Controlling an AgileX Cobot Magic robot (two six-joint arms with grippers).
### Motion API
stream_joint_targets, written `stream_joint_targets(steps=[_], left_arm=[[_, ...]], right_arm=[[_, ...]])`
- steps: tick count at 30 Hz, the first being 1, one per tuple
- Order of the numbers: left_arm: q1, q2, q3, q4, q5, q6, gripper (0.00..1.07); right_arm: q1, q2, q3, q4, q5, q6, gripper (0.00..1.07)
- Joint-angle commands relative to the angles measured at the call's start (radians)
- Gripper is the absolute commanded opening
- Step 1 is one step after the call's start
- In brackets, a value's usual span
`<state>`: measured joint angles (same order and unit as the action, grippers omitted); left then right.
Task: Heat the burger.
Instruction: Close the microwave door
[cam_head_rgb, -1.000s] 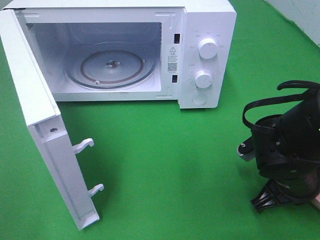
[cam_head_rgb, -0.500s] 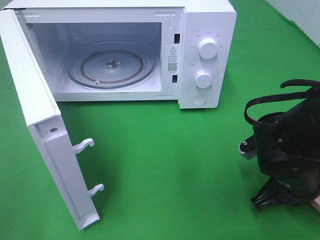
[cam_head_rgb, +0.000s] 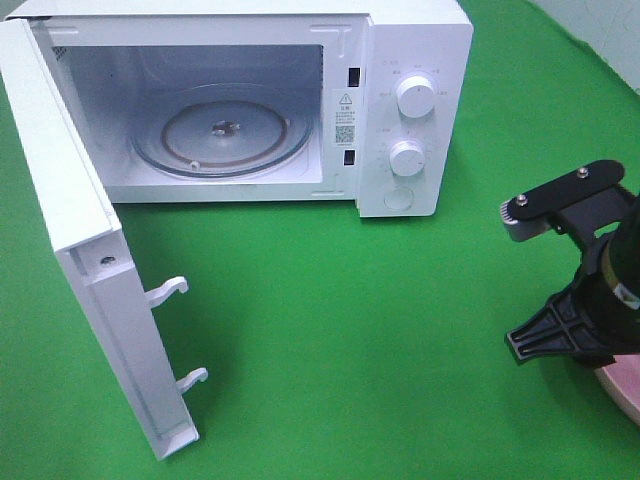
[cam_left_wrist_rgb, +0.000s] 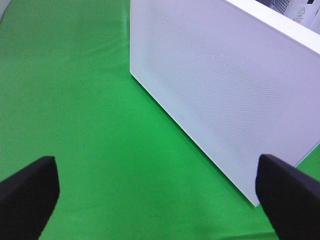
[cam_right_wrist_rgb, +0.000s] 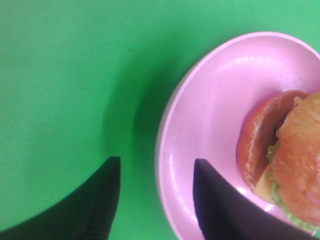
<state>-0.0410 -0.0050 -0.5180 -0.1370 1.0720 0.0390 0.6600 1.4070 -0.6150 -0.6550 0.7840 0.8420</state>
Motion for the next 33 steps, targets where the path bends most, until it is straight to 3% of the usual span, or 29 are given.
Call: stream_joint_targets(steps=[1, 2, 4, 6, 11, 13, 21, 33], left_arm=[[0.001, -0.006, 0.005, -0.002, -0.005, 0.002, 1.00], [0.001, -0.006, 0.005, -0.002, -0.005, 0.002, 1.00], [0.001, -0.006, 0.005, -0.002, -0.005, 0.002, 1.00], [0.001, -0.006, 0.005, -0.002, -0.005, 0.002, 1.00], [0.001, -0.006, 0.005, -0.002, -0.005, 0.002, 1.00], [0.001, -0.006, 0.005, -0.002, -0.005, 0.002, 1.00], [0.001, -0.006, 0.005, -0.002, -0.005, 0.002, 1.00], [0.001, -0.006, 0.005, -0.002, -0.005, 0.002, 1.00]], right_arm=[[-0.003, -0.143, -0.001, 0.091, 0.010, -0.146, 0.63], [-0.003, -0.143, -0.001, 0.091, 0.010, -0.146, 0.63], [-0.003, -0.263, -0.001, 0.161, 0.014, -0.246, 0.80], [-0.003, -0.317, -0.001, 0.204, 0.027, -0.278, 0.85], [-0.003, -0.389, -0.001, 0.269, 0.067, -0.320, 0.85], [-0.003, -0.487, -0.001, 0.359, 0.113, -0.390, 0.84], [-0.003, -0.702, -0.001, 0.503, 0.172, -0.591, 0.78], [-0.003, -0.941, -0.001, 0.504, 0.282, -0.631, 0.76]])
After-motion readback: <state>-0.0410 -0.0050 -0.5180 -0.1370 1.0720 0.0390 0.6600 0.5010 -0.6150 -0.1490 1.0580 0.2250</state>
